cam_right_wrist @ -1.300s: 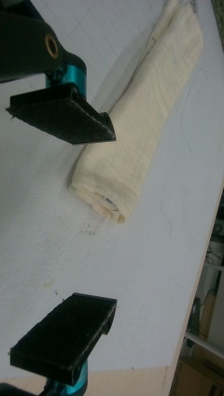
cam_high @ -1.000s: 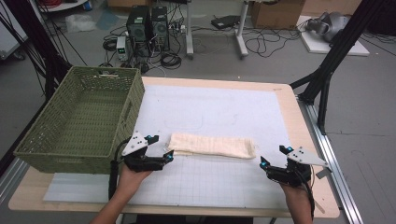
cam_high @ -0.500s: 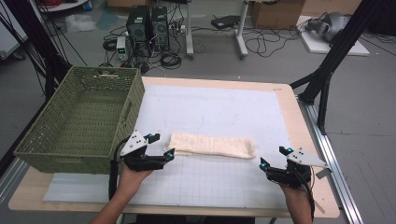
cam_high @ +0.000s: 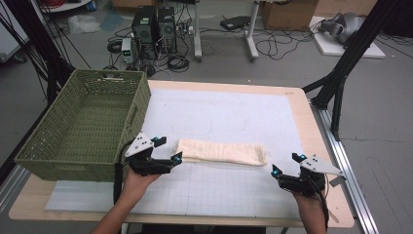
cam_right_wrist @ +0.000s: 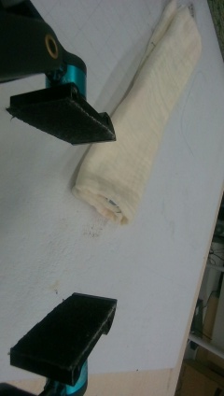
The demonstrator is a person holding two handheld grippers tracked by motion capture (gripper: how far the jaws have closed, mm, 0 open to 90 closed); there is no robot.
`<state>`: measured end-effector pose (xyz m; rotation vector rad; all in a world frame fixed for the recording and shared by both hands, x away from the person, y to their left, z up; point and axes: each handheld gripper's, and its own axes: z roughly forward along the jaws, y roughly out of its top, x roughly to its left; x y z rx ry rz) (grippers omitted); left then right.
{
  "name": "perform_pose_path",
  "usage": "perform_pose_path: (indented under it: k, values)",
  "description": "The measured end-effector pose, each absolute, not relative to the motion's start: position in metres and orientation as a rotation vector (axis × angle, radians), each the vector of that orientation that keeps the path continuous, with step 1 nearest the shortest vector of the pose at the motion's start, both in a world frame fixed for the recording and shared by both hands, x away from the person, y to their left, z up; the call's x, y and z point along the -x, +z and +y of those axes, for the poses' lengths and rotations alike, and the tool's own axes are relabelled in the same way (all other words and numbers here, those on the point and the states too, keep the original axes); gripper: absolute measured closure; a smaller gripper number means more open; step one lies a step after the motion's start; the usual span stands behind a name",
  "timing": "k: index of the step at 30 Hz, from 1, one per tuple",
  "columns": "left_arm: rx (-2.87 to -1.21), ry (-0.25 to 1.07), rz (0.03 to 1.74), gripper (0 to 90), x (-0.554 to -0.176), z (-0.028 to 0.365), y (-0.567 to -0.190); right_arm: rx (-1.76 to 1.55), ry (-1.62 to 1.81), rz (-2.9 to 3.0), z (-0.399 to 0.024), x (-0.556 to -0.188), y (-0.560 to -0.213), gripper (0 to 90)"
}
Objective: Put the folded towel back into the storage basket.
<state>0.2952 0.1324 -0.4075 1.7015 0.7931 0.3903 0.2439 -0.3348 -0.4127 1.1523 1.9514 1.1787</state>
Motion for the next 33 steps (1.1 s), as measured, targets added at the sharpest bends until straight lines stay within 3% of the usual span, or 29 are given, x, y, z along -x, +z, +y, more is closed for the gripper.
perform_pose_path:
  k: [16, 33]
  values:
    - [-1.772, 0.336, 0.873, 18.1, -0.322, 0.12, -0.402, -1.156, 1.171, 1.948, -0.335, -0.244, -0.413, 15.0]
    - [-1.885, 0.289, 0.99, 18.3, -0.341, 0.115, -0.421, -1.156, 1.168, 1.953, -0.335, -0.243, -0.413, 15.1]
